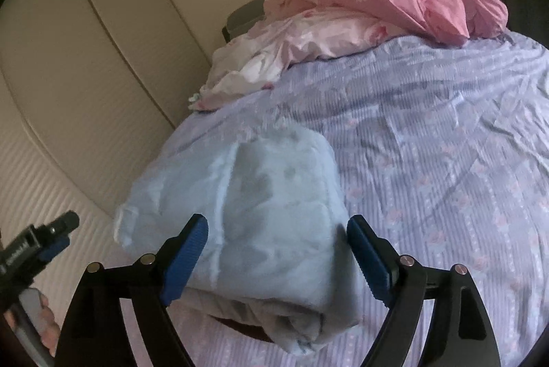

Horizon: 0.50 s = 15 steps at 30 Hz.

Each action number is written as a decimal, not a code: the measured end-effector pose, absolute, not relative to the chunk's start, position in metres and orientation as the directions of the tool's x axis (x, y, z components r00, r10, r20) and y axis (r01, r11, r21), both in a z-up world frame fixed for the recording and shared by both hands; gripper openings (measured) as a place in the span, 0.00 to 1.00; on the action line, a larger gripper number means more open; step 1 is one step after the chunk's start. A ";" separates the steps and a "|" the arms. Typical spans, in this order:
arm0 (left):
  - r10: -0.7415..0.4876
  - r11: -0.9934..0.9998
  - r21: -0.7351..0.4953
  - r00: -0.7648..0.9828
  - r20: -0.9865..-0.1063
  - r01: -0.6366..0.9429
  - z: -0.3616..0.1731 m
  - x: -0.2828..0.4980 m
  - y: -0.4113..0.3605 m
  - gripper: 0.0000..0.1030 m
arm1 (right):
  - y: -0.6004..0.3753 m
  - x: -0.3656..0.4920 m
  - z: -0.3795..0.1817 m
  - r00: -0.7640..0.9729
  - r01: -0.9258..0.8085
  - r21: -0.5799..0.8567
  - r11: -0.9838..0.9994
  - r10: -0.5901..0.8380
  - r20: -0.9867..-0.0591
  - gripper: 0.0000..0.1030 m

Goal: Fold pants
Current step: 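Lower the folded jacket onto the dark brown garment and open both grippers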

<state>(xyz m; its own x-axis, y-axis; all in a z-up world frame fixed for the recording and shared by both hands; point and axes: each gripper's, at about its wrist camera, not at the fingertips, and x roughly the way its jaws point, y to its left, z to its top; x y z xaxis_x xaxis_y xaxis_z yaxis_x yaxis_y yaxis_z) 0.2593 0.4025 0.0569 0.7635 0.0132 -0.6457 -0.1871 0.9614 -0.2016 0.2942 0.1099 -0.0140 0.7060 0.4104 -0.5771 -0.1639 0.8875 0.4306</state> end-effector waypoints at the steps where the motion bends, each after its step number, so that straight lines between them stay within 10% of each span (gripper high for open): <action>1: 0.009 0.960 -0.209 0.762 -0.648 -0.188 0.059 0.263 0.398 0.85 | 0.108 0.293 -0.011 0.711 -0.168 0.436 0.884 0.415 -0.568 0.81; 15: 0.057 0.993 -0.051 0.819 -0.571 -0.105 0.082 0.218 0.308 0.88 | 0.040 0.257 0.048 0.811 -0.210 0.235 0.949 0.303 -0.500 0.81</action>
